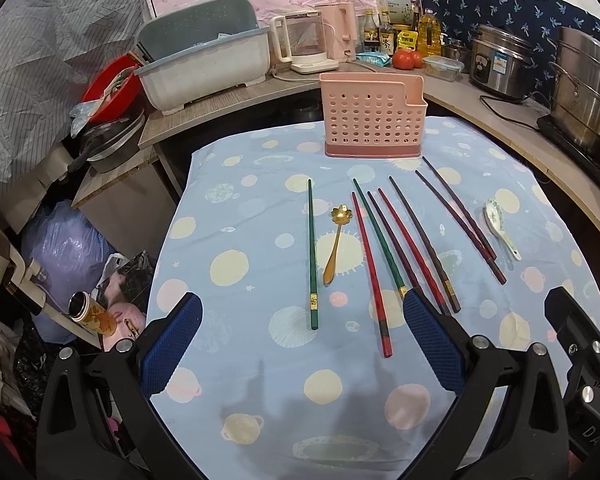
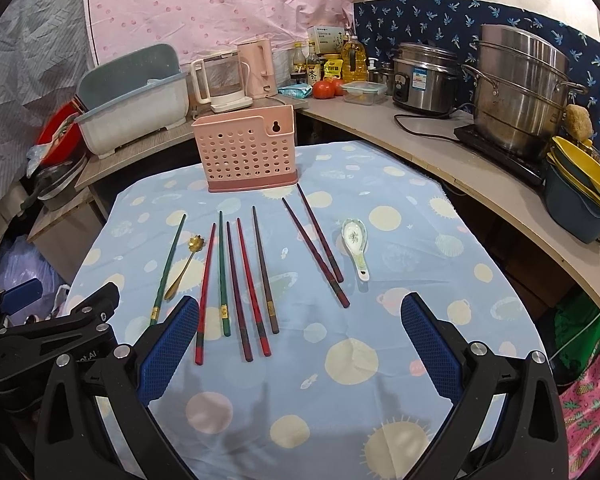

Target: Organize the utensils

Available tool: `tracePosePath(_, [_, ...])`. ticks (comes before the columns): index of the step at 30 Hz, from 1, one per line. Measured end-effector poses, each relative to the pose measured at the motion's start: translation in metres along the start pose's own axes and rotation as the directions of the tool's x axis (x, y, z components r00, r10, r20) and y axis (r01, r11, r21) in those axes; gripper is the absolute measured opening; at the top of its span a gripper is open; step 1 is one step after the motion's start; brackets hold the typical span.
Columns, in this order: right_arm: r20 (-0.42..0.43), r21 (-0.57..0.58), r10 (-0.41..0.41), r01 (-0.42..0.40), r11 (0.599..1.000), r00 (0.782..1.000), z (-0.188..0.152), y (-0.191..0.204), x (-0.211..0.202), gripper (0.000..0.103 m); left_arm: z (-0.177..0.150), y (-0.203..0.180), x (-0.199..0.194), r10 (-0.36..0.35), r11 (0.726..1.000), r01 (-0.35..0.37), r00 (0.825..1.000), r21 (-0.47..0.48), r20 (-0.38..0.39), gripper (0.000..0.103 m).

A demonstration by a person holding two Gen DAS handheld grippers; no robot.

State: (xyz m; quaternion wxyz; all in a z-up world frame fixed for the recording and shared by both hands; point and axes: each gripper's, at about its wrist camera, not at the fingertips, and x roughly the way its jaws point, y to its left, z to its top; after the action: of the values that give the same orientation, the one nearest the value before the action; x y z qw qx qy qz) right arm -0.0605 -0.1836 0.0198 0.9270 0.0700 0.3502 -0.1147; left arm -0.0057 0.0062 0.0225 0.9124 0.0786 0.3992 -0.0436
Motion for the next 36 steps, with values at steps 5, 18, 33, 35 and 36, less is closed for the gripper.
tracePosePath(5, [0.007, 0.0, 0.002, -0.002, 1.0, 1.0, 0.002, 0.001, -0.0023, 0.097, 0.0015, 0.0009, -0.0024, -0.002, 1.0, 0.002, 1.0, -0.006, 0.004, 0.096])
tracePosePath(18, [0.015, -0.004, 0.006, -0.006, 1.0, 1.0, 0.0039, 0.0025, -0.005, 0.097, 0.0043, 0.0023, -0.0092, -0.012, 1.0, 0.012, 1.0, -0.014, 0.016, 0.096])
tracePosePath(33, [0.015, -0.003, 0.006, -0.006, 1.0, 1.0, 0.0033, 0.0022, -0.005, 0.097, 0.0052, -0.0006, -0.0086, -0.037, 0.999, 0.037, 0.999, -0.012, 0.011, 0.096])
tracePosePath(35, [0.016, -0.004, 0.004, -0.004, 1.0, 1.0, 0.0032, 0.0027, -0.005, 0.097, 0.0055, -0.0003, -0.0078, -0.041, 0.999, 0.042, 0.999, -0.014, 0.009, 0.096])
tracePosePath(36, [0.016, -0.004, 0.005, -0.005, 1.0, 1.0, 0.003, 0.0021, -0.0046, 0.097, 0.0055, -0.0003, -0.0076, -0.044, 0.999, 0.044, 0.999, -0.015, 0.009, 0.096])
